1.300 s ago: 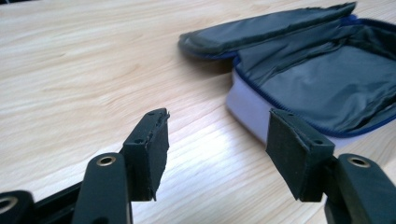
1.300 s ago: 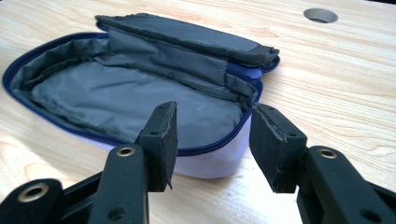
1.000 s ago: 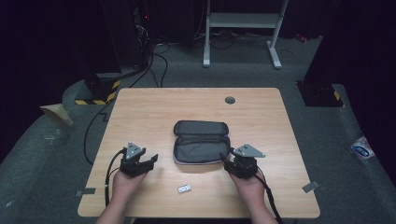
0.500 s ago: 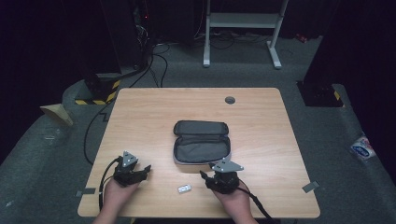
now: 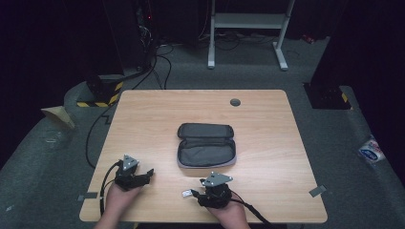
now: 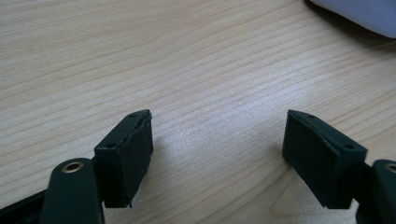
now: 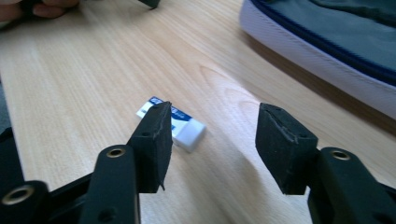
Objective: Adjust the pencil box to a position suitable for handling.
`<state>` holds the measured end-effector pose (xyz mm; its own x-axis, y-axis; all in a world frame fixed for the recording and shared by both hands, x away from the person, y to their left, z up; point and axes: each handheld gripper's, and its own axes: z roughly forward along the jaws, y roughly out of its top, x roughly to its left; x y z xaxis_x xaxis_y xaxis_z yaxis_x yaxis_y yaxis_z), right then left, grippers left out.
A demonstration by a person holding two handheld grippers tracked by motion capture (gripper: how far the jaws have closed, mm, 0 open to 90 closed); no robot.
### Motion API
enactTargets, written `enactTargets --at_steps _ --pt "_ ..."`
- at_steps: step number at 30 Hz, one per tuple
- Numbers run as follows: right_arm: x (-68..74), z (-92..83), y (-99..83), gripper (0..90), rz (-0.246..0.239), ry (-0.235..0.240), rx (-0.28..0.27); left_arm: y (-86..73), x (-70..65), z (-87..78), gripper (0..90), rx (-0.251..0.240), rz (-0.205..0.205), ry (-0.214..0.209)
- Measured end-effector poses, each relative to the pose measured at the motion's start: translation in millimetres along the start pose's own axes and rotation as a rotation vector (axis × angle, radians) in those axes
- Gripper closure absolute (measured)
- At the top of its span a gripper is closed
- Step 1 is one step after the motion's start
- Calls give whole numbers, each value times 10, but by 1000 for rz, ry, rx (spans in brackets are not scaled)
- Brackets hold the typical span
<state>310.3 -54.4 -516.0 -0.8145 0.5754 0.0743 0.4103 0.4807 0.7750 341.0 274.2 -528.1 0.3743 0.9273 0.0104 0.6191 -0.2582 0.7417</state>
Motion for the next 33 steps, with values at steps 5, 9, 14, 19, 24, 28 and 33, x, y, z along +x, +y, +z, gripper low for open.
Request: enactTargets --at_steps 5,9,14,19,24,28,33 --pt "57 51 2 446 -22 15 8 0 -1 2 245 -1 -1 -1" --pt "97 129 31 452 -50 24 20 2 4 3 244 0 4 -2" --pt "136 212 67 473 -73 31 38 1 4 3 244 -1 4 -2" --pt "159 244 76 572 -82 35 43 2 3 4 244 -1 5 -1" --pt "163 238 69 699 -93 34 55 2 2 4 244 -1 4 -2" --pt "171 230 65 722 -95 33 56 2 2 4 244 -1 4 -2" --pt "152 206 77 725 -86 27 44 2 2 5 244 -2 4 -1"
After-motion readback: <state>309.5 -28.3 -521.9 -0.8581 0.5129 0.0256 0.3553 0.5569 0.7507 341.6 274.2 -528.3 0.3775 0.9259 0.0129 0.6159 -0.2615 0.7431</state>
